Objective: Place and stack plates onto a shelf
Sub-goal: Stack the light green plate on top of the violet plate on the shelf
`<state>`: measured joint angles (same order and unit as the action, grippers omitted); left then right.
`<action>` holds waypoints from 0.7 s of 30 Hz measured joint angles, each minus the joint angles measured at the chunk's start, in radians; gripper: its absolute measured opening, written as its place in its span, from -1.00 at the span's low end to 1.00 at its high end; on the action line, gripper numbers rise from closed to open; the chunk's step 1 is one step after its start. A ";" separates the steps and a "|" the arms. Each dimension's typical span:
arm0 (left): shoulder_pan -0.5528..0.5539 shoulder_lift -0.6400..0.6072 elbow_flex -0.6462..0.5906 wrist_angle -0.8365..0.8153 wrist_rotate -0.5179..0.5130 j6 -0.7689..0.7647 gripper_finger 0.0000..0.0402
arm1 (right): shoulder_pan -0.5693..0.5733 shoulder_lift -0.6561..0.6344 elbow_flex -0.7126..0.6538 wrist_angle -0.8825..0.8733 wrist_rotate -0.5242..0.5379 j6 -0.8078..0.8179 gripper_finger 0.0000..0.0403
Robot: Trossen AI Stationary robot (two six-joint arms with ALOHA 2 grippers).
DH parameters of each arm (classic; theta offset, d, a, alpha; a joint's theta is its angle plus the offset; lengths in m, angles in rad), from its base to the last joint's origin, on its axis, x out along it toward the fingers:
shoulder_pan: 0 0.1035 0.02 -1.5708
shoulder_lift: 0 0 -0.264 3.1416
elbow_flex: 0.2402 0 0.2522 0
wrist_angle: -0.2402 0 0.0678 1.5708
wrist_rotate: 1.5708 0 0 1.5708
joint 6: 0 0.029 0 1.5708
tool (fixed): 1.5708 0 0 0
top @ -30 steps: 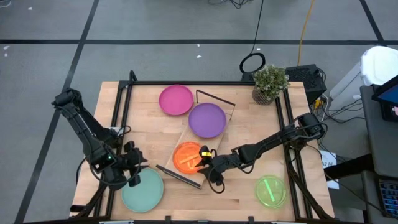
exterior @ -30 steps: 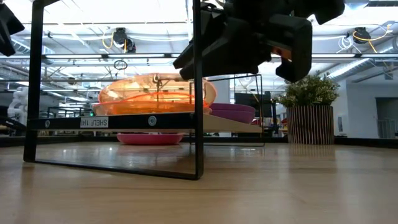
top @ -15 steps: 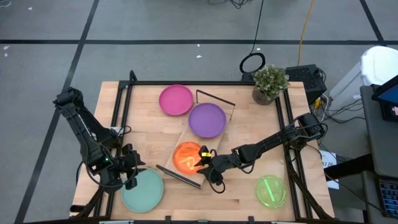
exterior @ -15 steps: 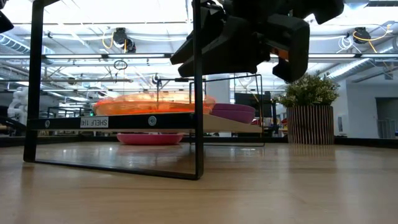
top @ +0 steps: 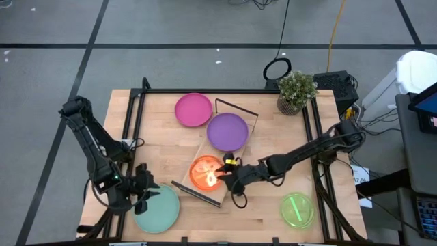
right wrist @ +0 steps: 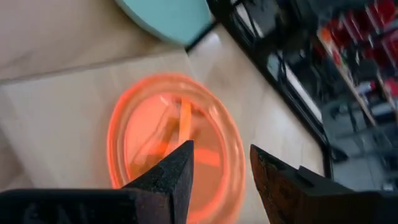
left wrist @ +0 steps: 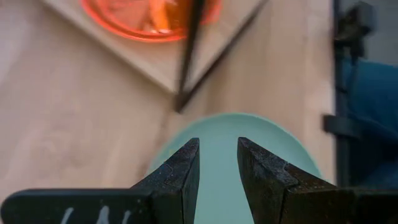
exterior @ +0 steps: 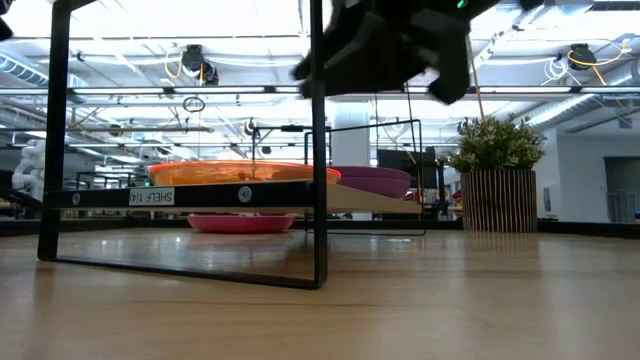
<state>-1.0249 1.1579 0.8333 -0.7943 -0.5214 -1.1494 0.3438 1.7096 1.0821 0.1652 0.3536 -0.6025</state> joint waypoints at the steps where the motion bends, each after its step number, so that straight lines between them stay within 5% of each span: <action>1: -0.008 0.009 0.000 0.020 0.015 0.013 -0.44 | 0.003 -0.021 0.000 -0.046 0.024 0.024 -0.30; 12: -0.068 0.151 0.000 -0.018 0.083 -0.044 -0.44 | 0.022 -0.276 0.000 -0.422 0.068 0.483 -0.30; 21: -0.018 0.158 0.000 -0.182 0.152 -0.147 -0.43 | 0.093 -0.306 0.000 -0.458 0.068 0.531 -0.30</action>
<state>-1.0431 1.3163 0.8330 -0.9760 -0.3691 -1.2967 0.4373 1.4041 1.0824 -0.2925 0.4213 -0.0713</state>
